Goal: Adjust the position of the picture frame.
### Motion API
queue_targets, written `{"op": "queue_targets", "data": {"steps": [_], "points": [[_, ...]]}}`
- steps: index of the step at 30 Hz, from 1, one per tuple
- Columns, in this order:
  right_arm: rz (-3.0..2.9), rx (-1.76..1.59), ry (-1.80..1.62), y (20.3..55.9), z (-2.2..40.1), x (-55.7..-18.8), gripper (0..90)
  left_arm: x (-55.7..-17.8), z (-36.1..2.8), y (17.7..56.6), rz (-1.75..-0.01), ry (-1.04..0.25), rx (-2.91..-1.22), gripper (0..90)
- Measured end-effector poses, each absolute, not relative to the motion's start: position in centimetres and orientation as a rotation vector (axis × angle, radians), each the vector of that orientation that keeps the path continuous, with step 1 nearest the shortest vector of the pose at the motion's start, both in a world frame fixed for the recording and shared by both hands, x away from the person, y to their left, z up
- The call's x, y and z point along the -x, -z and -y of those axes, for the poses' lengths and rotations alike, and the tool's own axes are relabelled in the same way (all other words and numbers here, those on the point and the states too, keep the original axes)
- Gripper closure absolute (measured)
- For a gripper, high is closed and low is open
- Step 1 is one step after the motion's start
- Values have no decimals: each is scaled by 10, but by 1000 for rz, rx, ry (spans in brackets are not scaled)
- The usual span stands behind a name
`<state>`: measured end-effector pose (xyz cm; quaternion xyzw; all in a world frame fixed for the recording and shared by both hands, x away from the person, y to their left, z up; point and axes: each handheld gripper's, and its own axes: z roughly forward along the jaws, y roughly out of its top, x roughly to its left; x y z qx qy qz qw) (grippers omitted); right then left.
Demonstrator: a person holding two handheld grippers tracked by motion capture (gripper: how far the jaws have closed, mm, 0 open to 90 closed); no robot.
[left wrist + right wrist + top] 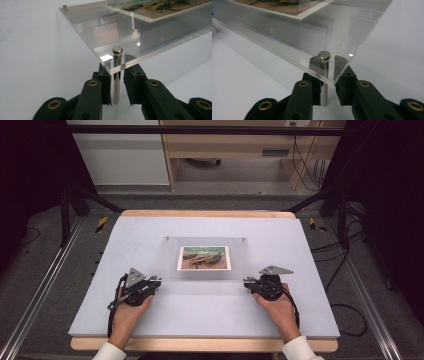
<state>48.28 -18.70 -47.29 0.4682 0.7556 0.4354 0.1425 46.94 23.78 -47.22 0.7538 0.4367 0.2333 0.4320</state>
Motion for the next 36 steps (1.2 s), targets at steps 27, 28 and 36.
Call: {"op": "queue_targets", "data": {"steps": [27, 28, 36], "points": [[-2084, -1308, -1195, 455, 226, -437, 164, -441, -267, 450, -1049, -506, -1810, 154], [-2075, -1314, -1200, 453, 228, -436, 146, -440, -268, 448, -1048, -506, -1798, 140], [-2026, -1232, -1264, 432, 229, -436, 95, -442, -266, 432, -959, -509, -1803, 79]]}}
